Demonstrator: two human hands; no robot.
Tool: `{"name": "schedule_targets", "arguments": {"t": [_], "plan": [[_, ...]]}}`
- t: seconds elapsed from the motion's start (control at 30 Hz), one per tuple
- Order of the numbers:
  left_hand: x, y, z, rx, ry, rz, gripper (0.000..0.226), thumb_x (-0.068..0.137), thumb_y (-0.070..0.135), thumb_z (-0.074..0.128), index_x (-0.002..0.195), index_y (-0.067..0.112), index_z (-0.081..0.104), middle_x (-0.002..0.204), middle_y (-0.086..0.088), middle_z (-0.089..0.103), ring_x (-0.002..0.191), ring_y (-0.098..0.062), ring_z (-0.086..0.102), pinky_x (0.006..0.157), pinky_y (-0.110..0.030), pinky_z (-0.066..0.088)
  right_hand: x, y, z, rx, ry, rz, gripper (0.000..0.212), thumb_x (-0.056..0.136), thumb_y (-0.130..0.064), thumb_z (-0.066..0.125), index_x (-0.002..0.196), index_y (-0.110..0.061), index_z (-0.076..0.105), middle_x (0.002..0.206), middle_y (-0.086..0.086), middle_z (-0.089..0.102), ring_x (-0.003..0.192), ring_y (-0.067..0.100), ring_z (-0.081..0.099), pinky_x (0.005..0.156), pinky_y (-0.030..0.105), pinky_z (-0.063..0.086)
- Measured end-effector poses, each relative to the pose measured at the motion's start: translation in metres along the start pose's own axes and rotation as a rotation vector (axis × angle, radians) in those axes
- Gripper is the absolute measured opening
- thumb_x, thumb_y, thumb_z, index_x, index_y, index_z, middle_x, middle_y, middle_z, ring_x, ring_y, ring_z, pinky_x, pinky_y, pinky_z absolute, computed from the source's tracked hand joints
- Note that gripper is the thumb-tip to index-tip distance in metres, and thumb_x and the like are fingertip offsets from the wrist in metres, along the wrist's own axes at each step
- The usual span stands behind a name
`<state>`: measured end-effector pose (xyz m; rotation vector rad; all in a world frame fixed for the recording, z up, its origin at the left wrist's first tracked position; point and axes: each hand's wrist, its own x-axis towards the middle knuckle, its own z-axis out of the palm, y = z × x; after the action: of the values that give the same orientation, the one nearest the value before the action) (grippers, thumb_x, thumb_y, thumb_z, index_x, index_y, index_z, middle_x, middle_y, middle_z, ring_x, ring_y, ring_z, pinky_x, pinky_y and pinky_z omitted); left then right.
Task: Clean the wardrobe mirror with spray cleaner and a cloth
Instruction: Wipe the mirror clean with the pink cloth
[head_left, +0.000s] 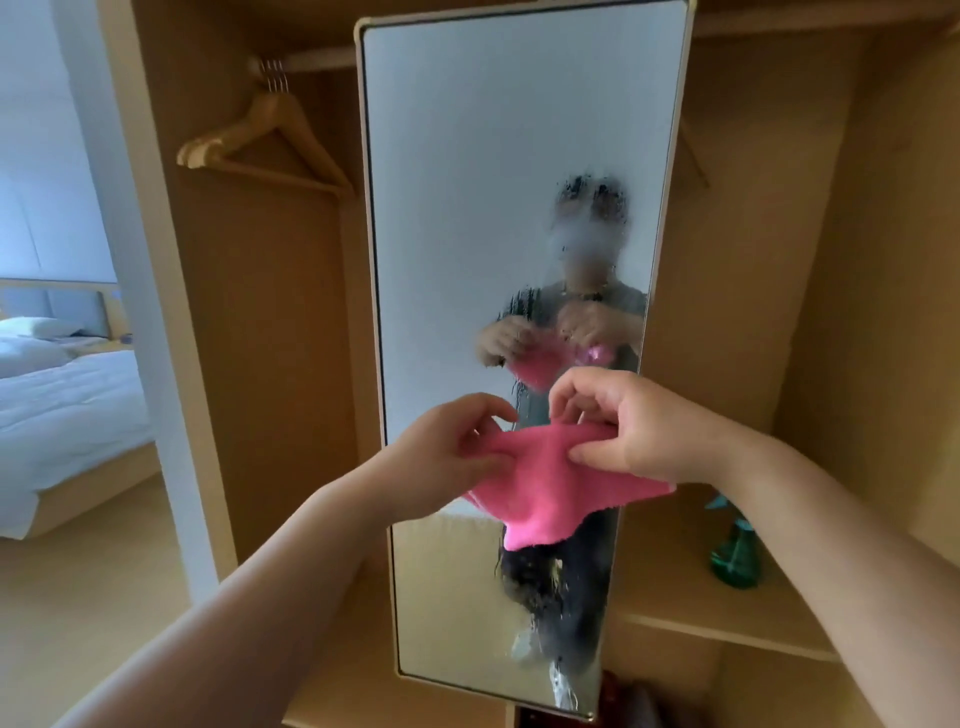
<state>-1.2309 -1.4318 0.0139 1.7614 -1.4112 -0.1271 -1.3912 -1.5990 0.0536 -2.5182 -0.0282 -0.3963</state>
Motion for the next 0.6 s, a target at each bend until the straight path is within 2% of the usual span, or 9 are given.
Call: {"name": "schedule_targets", "arguments": {"t": [0.13,0.27,0.43,0.5,0.6], "plan": [[0.012,0.0,-0.015,-0.058,0.012,0.043,0.037,0.086,0.009,0.068,0.113,0.032,0.058,0.096,0.004,0.066,0.085,-0.012,0.066,0.068,-0.032,0.059,0.015,-0.003,-0.007,-0.115,-0.163,0.177,0.055,0.078,-0.011,0.066,0.119,-0.043,0.049,0.101,-0.015,0.068,0.086,0.006,0.069,0.07,0.033,0.06],[0.026,0.0,-0.034,-0.016,0.007,0.114,0.041,0.085,0.005,0.066,0.113,0.034,0.059,0.097,0.013,0.068,0.088,-0.004,0.065,0.079,-0.03,0.056,0.03,-0.011,-0.011,-0.159,-0.149,0.179,0.054,0.077,-0.017,0.071,0.123,-0.038,0.053,0.101,-0.014,0.064,0.086,0.004,0.066,0.067,0.026,0.058],[0.045,-0.002,-0.068,0.006,-0.022,0.228,0.042,0.084,0.002,0.065,0.109,0.036,0.058,0.099,0.007,0.068,0.091,-0.011,0.066,0.081,-0.035,0.057,0.048,-0.02,-0.013,-0.117,-0.01,0.187,0.027,0.075,-0.024,0.078,0.097,-0.023,0.062,0.096,-0.005,0.066,0.085,0.011,0.067,0.074,0.041,0.059],[0.055,-0.002,-0.083,0.027,-0.055,0.269,0.042,0.082,0.003,0.067,0.107,0.035,0.058,0.097,0.005,0.069,0.09,-0.013,0.066,0.081,-0.036,0.057,0.054,-0.025,-0.01,-0.077,0.028,0.168,0.024,0.073,-0.03,0.08,0.085,-0.033,0.06,0.09,-0.012,0.065,0.083,0.01,0.067,0.069,0.035,0.06],[0.067,-0.005,-0.105,0.073,-0.043,0.331,0.041,0.08,0.006,0.071,0.1,0.039,0.06,0.088,0.014,0.068,0.08,-0.004,0.066,0.068,-0.022,0.057,0.062,-0.037,-0.005,-0.02,0.104,0.153,0.026,0.072,-0.039,0.082,0.077,-0.045,0.058,0.083,-0.02,0.065,0.079,0.006,0.068,0.061,0.021,0.054]]}}
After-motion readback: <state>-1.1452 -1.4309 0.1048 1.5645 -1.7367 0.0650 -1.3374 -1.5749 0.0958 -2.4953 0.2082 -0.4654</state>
